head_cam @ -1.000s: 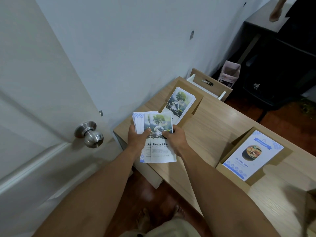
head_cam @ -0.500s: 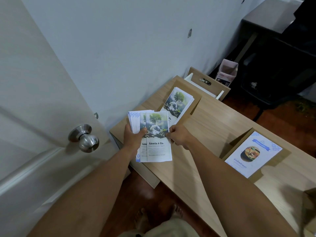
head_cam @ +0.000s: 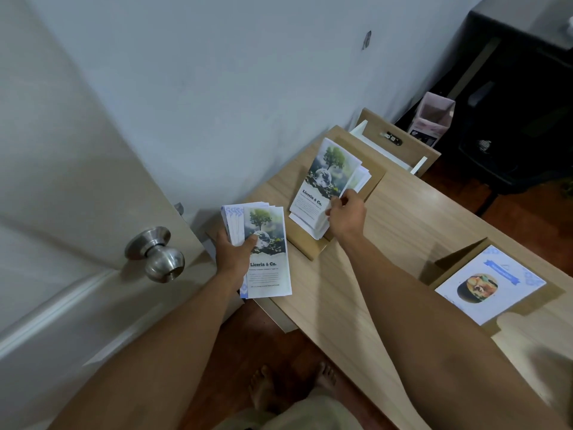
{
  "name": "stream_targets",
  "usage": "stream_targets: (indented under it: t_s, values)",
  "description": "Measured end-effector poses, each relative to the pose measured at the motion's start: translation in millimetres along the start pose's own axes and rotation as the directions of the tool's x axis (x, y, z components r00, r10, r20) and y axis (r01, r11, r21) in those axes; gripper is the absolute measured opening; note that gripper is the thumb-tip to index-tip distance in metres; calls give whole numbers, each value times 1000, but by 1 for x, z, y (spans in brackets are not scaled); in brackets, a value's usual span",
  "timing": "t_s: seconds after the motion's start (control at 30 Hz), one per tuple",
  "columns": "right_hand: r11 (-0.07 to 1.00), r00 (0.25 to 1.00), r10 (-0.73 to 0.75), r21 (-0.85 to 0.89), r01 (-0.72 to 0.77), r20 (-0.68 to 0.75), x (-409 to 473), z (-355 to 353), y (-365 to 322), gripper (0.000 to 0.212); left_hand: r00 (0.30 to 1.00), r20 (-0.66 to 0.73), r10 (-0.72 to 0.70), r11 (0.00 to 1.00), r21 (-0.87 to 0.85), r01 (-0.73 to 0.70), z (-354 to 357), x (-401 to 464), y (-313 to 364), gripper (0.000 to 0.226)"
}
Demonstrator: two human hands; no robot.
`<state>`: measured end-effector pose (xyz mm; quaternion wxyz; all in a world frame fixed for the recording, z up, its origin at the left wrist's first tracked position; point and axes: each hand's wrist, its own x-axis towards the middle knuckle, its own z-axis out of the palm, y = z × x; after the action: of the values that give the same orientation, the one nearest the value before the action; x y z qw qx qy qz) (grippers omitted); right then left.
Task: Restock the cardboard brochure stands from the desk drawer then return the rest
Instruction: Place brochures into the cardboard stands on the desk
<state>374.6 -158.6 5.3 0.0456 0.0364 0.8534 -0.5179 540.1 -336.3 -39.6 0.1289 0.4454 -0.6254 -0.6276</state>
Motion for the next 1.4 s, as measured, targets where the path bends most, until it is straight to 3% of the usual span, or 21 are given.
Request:
stream_targets:
  t_s: [0.13, 0.47, 0.77, 0.9, 0.97, 1.03, 1.1, 1.17, 1.4]
  values:
    - [999, 1000, 29, -30, -29, -7, -4, 11, 17, 10, 999, 26, -32, 999, -21, 33, 2, 5, -2, 55]
    - [989, 995, 11, -143, -26, -103, -1, 16, 29, 15, 997, 66, -41, 999, -27, 43, 7, 7, -2, 45]
    - [995, 975, 85, -26, -92, -203, -10, 19, 30, 13, 994, 92, -51, 998, -37, 55, 10, 8, -1, 47]
    - [994, 970, 18, -99, -43, -244, -26, 23, 26, 12, 994, 90, -57, 997, -44, 61, 7, 8, -2, 49]
    - [969, 980, -95, -243, 50, -177, -37, 28, 29, 11, 996, 77, -53, 997, -49, 57, 6, 8, -2, 47]
    - [917, 986, -167, -365, 162, 19, -46, 34, 33, 16, 996, 69, -59, 996, -55, 63, 5, 9, -3, 46]
    - [847, 954, -156, -462, 262, 255, -52, 40, 40, 22, 996, 66, -66, 996, -54, 70, 3, 10, -4, 48]
    - [799, 917, -113, -513, 312, 382, -56, 45, 46, 20, 995, 63, -72, 996, -53, 75, 0, 10, -7, 49]
    - [796, 909, -24, -543, 269, 415, -56, 56, 51, 10, 995, 48, -83, 994, -61, 86, -7, 11, -16, 52]
